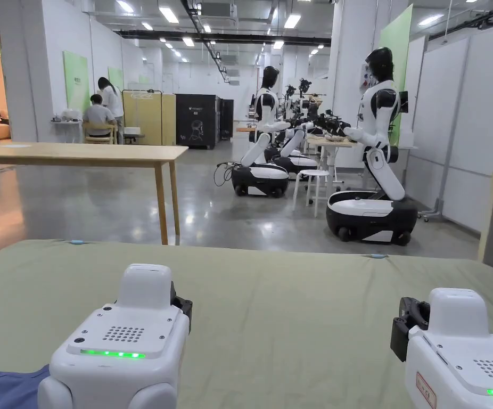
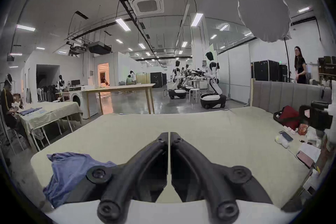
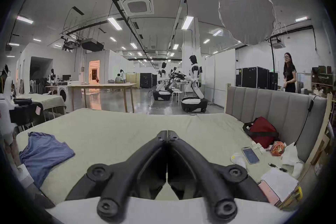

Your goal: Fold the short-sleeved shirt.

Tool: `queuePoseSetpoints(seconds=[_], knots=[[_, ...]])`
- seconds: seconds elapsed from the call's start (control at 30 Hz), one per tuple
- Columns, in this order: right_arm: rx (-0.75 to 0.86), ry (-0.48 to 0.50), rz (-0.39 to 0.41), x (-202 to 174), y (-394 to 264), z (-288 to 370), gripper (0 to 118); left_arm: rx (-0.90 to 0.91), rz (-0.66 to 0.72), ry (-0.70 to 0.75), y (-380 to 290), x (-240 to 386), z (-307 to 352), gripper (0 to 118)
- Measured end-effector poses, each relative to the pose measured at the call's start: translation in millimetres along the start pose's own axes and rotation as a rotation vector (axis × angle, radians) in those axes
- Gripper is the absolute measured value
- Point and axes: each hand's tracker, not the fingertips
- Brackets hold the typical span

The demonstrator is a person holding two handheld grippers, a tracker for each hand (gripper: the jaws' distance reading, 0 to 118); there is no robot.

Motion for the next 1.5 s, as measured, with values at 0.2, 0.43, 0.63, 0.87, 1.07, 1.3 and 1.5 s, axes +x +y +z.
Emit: queuePoseSetpoints(seconds=[0.2,0.43,0.63,0.87,1.07,1.3,1.5], knots=[[-0.031,0.009,-0.002,-6.3,-4.9,-6.8,0,-0.035,0.033,0.013,-3.6,-23.6,-0.1,0],[-0.058,0.235,-0.005,-92.6,-14.3,-33.0,0,-0.062,0.018,0.264,-2.7,-122.9,38.2,0],[-0.074,0.507,-0.016,-199.0,-14.1,-41.6,0,-0.105,0.041,0.524,-10.8,-209.8,88.9,0],[-0.077,0.608,0.011,-249.9,-19.0,-39.1,0,-0.135,0.057,0.613,-15.8,-250.1,107.9,0],[-0.103,0.609,0.022,-248.6,-27.1,-45.9,0,-0.184,0.094,0.564,-24.5,-257.4,88.2,0],[-0.146,0.593,0.017,-240.8,-41.7,-60.5,0,-0.28,0.081,0.497,-47.1,-260.0,27.7,0],[-0.21,0.574,0.044,-232.4,-67.5,-73.8,0,-0.509,0.224,0.329,-101.4,-280.1,-53.3,0]])
